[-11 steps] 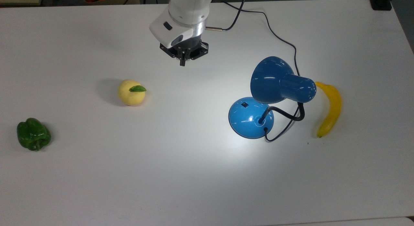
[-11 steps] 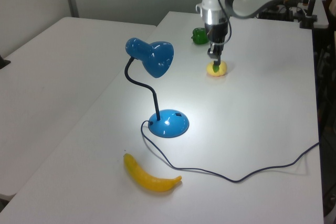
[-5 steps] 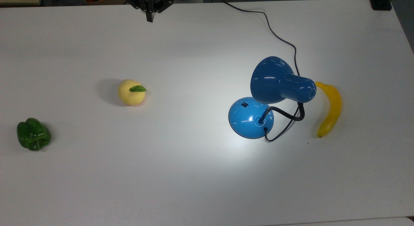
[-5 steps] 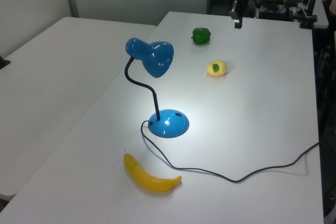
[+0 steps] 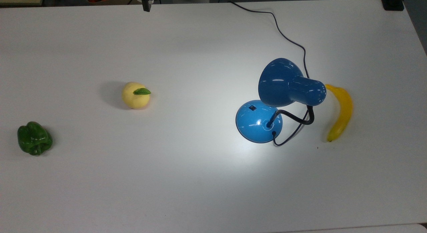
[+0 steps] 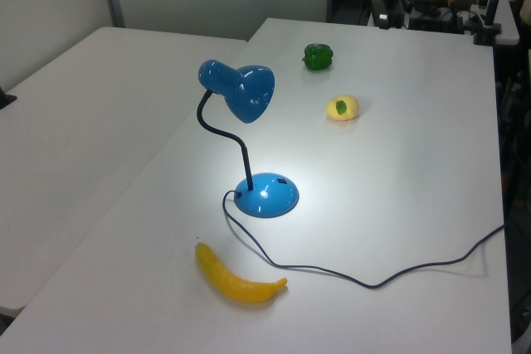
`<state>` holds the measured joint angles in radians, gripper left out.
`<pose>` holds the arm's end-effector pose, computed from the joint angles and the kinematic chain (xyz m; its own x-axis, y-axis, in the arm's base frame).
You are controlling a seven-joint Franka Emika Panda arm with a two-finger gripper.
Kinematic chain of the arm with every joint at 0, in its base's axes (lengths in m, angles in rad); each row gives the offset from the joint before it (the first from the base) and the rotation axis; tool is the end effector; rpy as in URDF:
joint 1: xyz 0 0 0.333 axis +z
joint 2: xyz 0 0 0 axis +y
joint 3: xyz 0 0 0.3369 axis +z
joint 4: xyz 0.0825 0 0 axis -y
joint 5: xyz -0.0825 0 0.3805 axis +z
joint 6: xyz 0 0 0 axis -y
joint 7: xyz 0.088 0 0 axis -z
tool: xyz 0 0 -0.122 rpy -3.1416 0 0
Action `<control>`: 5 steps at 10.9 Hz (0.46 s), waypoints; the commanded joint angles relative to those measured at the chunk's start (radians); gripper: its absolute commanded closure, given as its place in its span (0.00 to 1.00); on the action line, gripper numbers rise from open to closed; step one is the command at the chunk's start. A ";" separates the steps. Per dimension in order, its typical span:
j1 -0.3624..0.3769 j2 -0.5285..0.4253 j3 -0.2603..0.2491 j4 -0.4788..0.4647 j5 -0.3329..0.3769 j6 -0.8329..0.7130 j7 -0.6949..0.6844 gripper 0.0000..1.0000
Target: Turn on desk lamp
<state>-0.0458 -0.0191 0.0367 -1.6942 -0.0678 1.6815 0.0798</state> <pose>0.5518 -0.0124 0.5927 0.9966 -0.0811 0.0115 -0.0817 -0.9944 0.0674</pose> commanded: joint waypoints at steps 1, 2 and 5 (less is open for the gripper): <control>0.035 0.005 -0.011 0.020 0.020 0.000 -0.026 0.99; 0.041 0.011 -0.011 0.022 0.020 0.001 -0.026 0.99; 0.031 0.015 -0.012 0.030 0.020 0.000 -0.029 0.58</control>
<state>-0.0137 -0.0107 0.0373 -1.6806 -0.0674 1.6815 0.0795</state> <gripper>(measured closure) 0.952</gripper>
